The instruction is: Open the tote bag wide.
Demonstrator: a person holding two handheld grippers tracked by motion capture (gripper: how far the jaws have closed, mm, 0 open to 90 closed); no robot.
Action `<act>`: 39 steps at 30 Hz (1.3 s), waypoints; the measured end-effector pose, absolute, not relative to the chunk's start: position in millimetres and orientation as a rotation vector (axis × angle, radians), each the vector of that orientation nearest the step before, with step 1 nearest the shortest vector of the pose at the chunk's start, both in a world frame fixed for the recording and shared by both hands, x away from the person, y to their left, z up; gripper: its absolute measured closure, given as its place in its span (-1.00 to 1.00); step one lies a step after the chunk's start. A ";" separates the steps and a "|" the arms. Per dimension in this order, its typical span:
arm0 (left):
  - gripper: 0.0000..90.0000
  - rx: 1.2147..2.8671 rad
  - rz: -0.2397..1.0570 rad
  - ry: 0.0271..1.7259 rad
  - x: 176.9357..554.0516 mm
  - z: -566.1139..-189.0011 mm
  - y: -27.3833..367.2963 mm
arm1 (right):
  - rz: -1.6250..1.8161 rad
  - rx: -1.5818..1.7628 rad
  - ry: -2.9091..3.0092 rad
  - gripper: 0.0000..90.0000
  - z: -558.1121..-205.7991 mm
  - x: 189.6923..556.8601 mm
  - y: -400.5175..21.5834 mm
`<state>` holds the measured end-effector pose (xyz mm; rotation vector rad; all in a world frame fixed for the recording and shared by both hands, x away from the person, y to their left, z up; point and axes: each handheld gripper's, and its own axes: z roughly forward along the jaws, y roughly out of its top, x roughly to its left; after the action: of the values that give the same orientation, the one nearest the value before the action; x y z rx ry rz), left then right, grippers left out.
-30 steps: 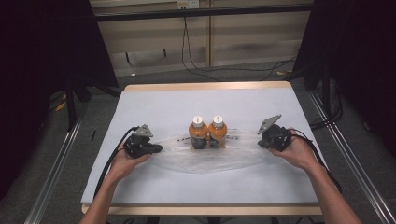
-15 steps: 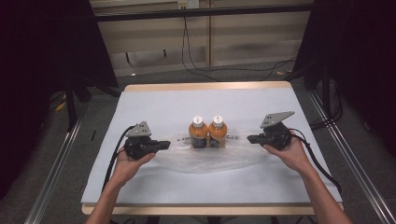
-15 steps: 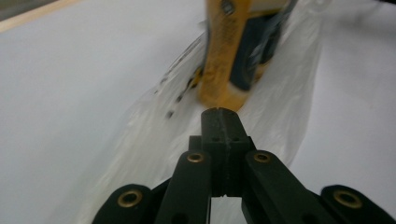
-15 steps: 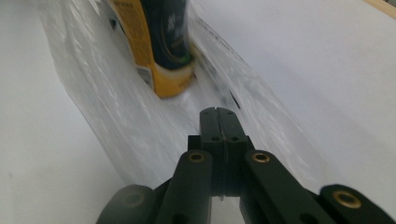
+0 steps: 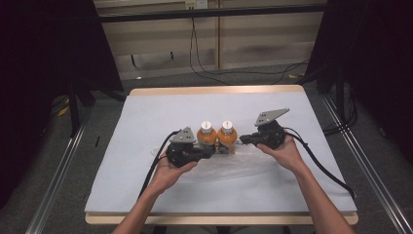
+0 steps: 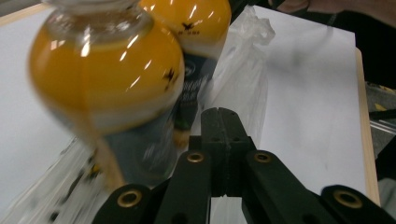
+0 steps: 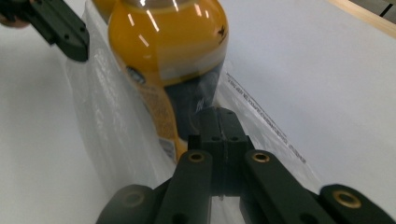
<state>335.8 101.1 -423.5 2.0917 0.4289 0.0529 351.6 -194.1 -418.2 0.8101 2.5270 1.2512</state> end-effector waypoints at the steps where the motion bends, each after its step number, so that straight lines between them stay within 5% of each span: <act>1: 1.00 2.105 0.067 0.423 335.3 -423.3 95.3 | 1.246 0.805 2.532 1.00 -419.3 353.7 -191.7; 19: 1.00 2.222 0.255 0.429 334.3 -448.5 67.7 | 1.164 0.888 2.608 1.00 -447.8 390.8 -174.3; 39: 1.00 2.317 0.216 0.424 326.2 -481.9 71.0 | 1.106 0.978 2.674 1.00 -480.7 401.3 -164.2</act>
<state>326.2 71.0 -481.9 2.3174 0.4237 0.2159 401.3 -164.2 -480.7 0.9778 2.6737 1.1064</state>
